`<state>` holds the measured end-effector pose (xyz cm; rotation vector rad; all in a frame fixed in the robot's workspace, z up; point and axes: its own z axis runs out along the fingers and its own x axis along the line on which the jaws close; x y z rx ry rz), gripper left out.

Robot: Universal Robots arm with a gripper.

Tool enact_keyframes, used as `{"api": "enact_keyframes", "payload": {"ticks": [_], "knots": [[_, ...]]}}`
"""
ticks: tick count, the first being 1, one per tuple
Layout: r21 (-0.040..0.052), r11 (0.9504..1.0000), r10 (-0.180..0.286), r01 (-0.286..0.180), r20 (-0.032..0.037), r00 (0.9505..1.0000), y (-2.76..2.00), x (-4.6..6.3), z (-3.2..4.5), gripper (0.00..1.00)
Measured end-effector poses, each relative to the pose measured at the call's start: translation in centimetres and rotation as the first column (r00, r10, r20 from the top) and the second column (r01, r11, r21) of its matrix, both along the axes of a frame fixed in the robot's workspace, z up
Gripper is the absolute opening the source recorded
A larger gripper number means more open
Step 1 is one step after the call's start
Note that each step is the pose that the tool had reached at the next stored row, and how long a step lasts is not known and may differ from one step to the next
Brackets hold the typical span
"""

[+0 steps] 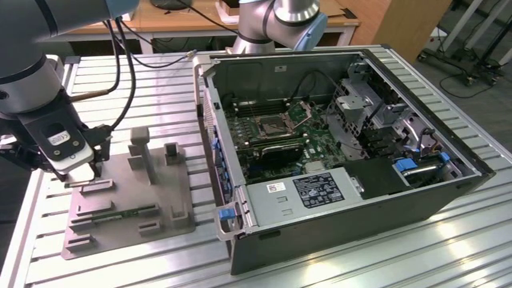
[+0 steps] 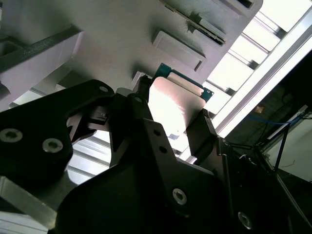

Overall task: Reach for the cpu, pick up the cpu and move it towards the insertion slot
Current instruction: 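Pick up the cpu and move it towards the insertion slot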

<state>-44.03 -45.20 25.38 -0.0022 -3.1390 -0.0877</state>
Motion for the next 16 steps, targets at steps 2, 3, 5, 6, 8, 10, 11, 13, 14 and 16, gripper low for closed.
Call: {"api": "enact_keyframes", "payload": {"ticks": [2,3,5,6,8,10,11,13,14,16], "knots": [[0.0001,1.0000,0.000,0.000,0.0002,1.0000,0.00,0.00,0.07,0.55],[0.0002,1.0000,0.000,0.000,0.0002,1.0000,0.00,0.00,0.09,0.55],[-0.0001,1.0000,0.000,0.000,-0.0001,1.0000,0.00,0.00,0.16,0.55],[0.0000,1.0000,0.000,0.000,0.0000,1.0000,0.00,0.00,0.19,0.55],[-0.0001,1.0000,0.000,0.000,-0.0001,1.0000,0.00,0.00,0.28,0.55],[0.0001,1.0000,0.000,0.000,0.0002,1.0000,0.00,0.00,0.30,0.55],[0.0002,1.0000,0.000,0.000,0.0003,1.0000,0.00,0.00,0.30,0.55],[0.0000,1.0000,0.000,0.000,0.0001,1.0000,0.00,0.00,0.32,0.55],[0.0000,1.0000,0.000,0.000,0.0000,1.0000,0.00,0.00,0.32,0.55],[-0.0001,1.0000,0.000,0.000,-0.0002,1.0000,0.00,0.00,0.37,0.55]]}}
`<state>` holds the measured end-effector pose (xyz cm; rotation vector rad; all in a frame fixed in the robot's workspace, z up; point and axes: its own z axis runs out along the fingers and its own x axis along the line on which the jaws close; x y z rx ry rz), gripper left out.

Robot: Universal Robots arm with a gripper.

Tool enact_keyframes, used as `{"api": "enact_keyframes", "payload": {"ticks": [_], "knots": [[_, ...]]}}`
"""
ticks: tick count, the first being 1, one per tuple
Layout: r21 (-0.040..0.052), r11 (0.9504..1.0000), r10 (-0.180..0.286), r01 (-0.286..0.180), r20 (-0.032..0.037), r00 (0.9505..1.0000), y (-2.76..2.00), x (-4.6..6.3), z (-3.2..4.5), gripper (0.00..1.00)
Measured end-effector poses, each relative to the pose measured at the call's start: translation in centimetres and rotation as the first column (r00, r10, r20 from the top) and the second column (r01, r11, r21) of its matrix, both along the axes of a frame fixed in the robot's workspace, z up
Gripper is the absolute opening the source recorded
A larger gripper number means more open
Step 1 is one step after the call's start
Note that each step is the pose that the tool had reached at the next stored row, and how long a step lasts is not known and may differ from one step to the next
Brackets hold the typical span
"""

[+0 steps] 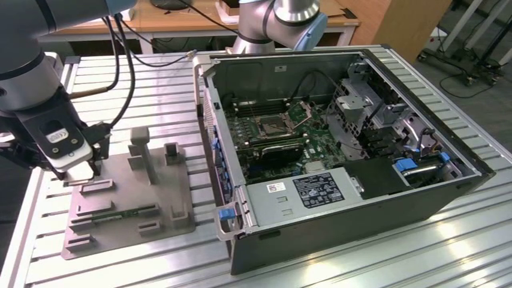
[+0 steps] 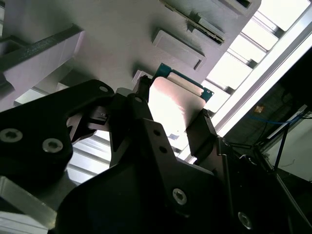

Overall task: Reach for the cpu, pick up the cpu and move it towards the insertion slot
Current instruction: 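Pick up the cpu and move it towards the insertion slot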

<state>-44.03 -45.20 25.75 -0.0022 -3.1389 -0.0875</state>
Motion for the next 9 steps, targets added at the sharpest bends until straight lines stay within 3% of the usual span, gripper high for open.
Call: {"api": "enact_keyframes", "payload": {"ticks": [9], "knots": [[0.0001,1.0000,0.000,0.000,0.0001,1.0000,0.00,0.00,0.18,0.55]]}}
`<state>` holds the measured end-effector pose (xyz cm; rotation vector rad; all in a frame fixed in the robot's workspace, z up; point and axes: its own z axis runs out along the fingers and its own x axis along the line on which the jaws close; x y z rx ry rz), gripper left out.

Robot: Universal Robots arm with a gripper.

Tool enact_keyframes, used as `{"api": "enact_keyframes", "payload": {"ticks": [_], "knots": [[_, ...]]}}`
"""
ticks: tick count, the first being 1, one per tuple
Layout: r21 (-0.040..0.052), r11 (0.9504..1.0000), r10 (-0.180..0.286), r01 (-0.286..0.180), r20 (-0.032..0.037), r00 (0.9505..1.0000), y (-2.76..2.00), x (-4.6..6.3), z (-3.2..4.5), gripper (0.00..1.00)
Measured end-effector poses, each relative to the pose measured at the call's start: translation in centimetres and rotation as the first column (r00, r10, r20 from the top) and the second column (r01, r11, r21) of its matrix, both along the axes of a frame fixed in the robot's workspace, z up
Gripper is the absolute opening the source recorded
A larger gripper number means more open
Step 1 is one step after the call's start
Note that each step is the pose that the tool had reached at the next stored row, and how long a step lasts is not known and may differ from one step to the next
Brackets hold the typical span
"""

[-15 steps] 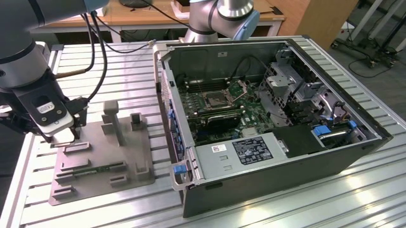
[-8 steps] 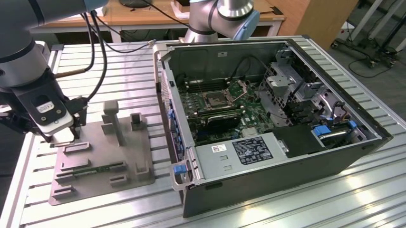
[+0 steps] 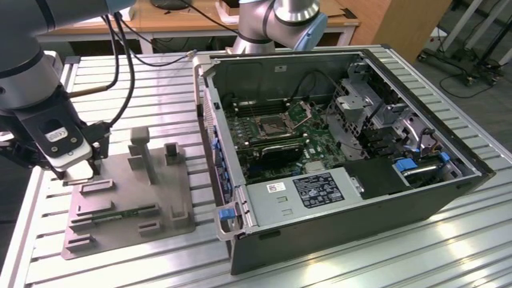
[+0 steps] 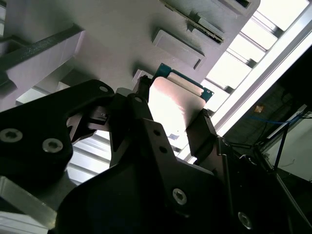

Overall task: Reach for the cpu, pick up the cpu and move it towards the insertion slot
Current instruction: 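Pick up the cpu and move it towards the insertion slot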

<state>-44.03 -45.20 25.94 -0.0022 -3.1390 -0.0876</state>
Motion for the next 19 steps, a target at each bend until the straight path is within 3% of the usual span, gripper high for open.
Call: {"api": "enact_keyframes", "payload": {"ticks": [19], "knots": [[-0.0001,1.0000,0.000,0.000,-0.0001,1.0000,0.00,0.00,0.77,0.55]]}}
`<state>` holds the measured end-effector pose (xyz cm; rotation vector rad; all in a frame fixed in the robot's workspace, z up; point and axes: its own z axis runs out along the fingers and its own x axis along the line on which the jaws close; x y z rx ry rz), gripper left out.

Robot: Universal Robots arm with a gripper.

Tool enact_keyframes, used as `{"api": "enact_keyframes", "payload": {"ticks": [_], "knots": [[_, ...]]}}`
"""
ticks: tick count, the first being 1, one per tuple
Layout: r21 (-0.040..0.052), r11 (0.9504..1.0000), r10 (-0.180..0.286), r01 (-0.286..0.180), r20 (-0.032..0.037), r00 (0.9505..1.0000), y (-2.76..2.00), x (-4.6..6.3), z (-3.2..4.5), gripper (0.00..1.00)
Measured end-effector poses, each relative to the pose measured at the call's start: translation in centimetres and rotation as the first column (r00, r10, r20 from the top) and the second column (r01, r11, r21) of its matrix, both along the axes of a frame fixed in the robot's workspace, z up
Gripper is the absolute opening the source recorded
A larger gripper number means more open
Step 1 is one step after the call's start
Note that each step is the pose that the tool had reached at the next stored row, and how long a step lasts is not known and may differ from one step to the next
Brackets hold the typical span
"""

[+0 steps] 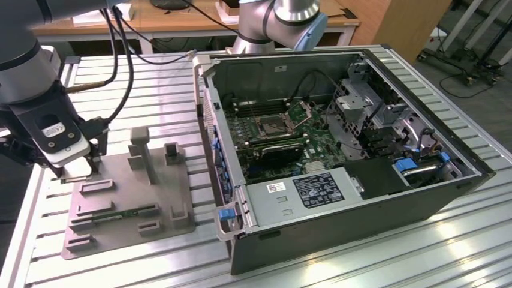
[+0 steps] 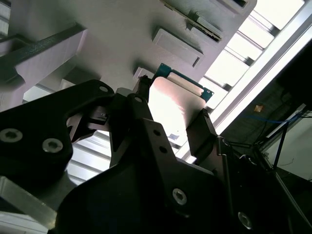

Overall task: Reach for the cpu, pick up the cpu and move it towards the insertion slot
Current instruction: 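Pick up the cpu and move it towards the insertion slot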

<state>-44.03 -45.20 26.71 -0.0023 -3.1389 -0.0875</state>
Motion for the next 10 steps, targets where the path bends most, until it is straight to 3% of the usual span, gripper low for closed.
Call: {"api": "enact_keyframes", "payload": {"ticks": [10], "knots": [[0.0000,1.0000,0.000,0.000,0.0001,1.0000,0.00,0.00,0.50,0.55]]}}
